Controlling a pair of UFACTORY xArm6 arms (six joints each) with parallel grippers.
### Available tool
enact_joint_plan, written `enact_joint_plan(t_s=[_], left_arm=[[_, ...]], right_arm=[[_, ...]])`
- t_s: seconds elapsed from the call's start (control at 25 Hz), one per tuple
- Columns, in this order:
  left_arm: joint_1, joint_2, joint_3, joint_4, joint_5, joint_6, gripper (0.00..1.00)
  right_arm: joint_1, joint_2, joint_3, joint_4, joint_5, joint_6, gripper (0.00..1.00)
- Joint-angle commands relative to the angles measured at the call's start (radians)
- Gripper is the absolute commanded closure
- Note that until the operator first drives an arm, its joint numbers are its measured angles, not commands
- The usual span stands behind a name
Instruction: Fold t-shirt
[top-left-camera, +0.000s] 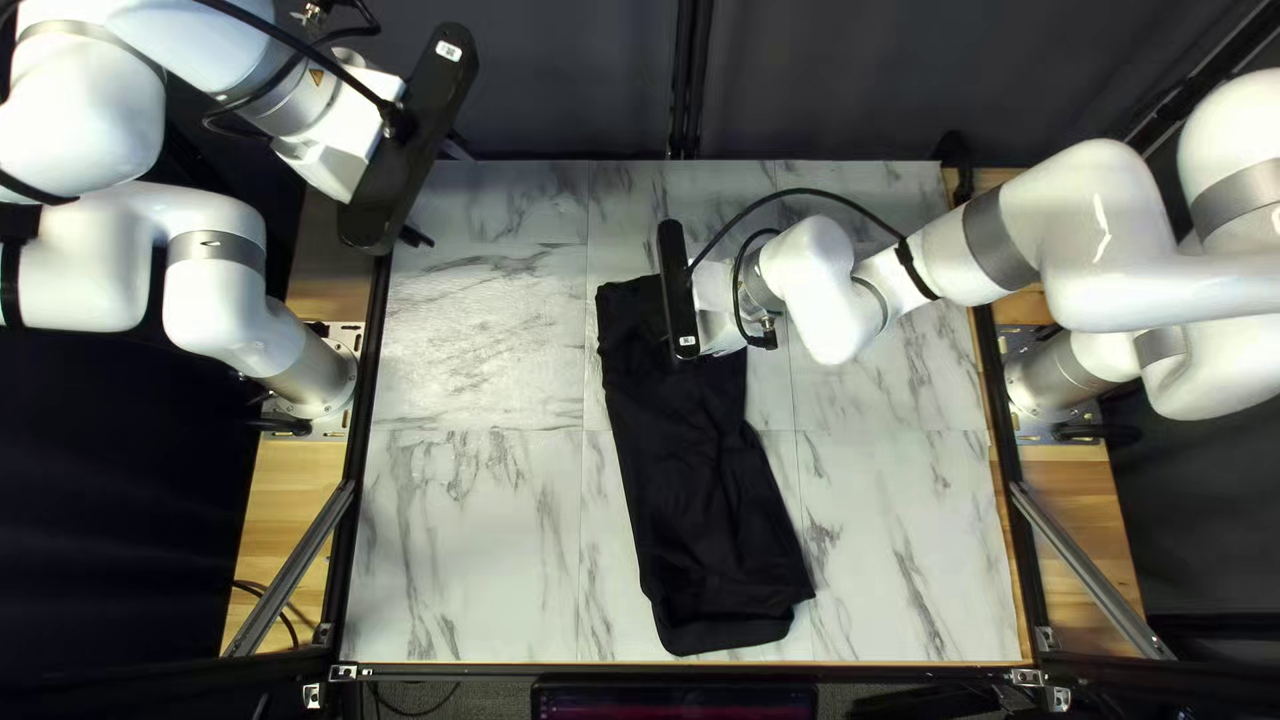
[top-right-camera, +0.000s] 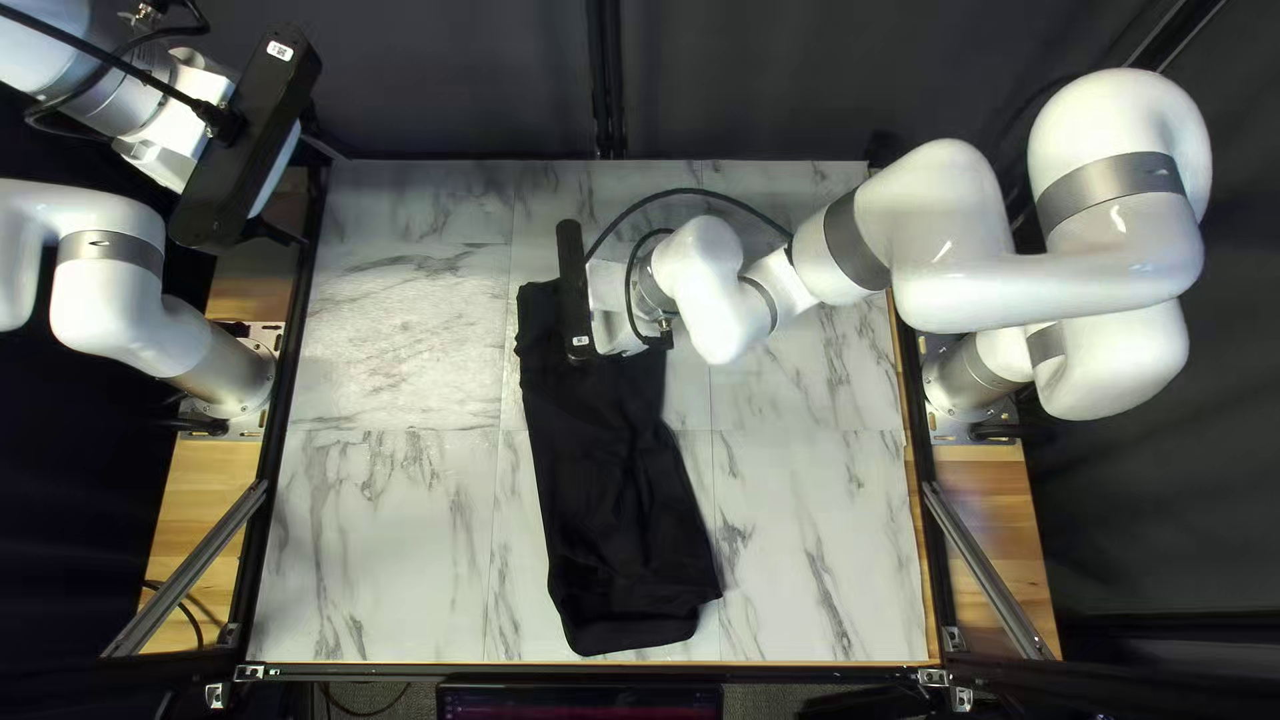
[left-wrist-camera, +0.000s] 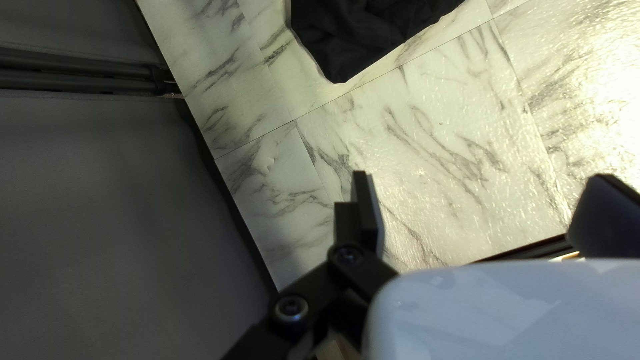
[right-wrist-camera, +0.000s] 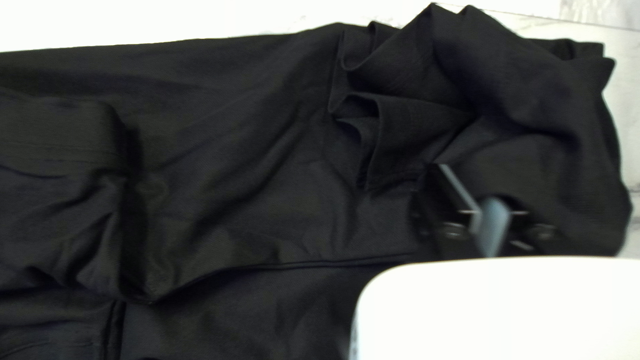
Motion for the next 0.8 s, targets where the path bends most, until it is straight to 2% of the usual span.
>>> enact_joint_plan(t_s=[0.04,0.2,0.32,0.44,0.8], left_arm=[[0.000,0.000,0.000,0.000,0.000,0.000,0.00],[0.000,0.000,0.000,0.000,0.000,0.000,0.00],[0.000,0.000,0.000,0.000,0.000,0.000,0.00],[0.000,0.000,0.000,0.000,0.000,0.000,0.00],[0.000,0.000,0.000,0.000,0.000,0.000,0.00]], right_arm=[[-0.052,-0.134,0.072,-0.426,0.034,0.392,1.00],[-0.052,-0.195,0.091,-0.542,0.074,0.516,1.00],[-0.043,-0.228,0.107,-0.558,0.095,0.555,1.00],[-0.034,-0.249,0.133,-0.544,0.100,0.566,1.00],[0.023,-0.308,0.235,-0.414,0.097,0.562,1.00]])
